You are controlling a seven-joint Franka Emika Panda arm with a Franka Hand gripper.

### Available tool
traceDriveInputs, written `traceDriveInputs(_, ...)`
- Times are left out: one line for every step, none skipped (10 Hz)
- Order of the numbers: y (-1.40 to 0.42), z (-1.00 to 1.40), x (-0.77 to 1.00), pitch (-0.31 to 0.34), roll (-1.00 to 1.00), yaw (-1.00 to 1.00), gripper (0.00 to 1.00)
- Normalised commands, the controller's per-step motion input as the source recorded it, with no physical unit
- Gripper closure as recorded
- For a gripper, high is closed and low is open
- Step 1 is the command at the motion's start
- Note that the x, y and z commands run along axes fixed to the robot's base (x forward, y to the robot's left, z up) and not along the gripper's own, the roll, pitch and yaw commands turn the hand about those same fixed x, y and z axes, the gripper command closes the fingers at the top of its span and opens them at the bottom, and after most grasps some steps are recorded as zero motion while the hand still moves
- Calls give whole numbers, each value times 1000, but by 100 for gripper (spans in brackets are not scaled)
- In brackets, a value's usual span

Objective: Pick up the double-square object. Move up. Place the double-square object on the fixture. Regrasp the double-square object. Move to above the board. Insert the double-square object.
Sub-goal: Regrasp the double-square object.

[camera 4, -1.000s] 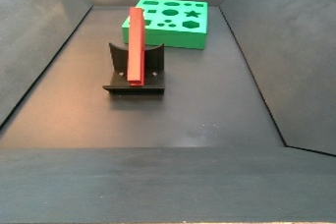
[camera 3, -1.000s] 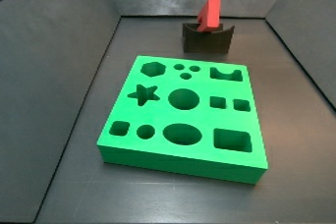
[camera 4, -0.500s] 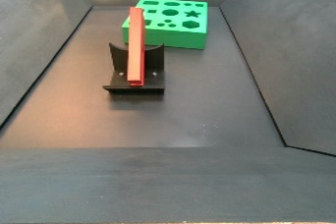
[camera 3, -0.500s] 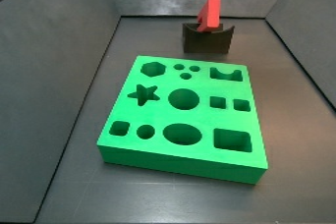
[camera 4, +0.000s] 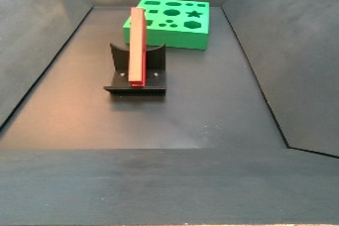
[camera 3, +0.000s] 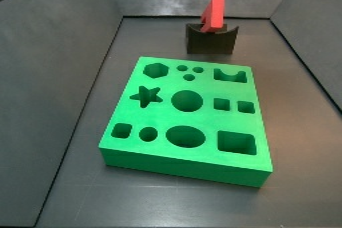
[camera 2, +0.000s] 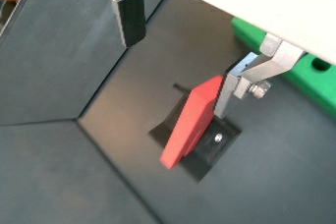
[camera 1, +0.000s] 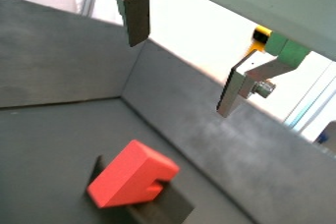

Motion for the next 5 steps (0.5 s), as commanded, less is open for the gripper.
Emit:
traceDriveInputs(-52,-12,114,215,1000,148,0)
traceDriveInputs(-54,-11,114,238,938,202,0)
traceDriveInputs(-57,-11,117,215,754,226,0)
traceDriveInputs(-59,-14,126,171,515,250,0)
traceDriveInputs(-54,-12,131,138,349,260,0)
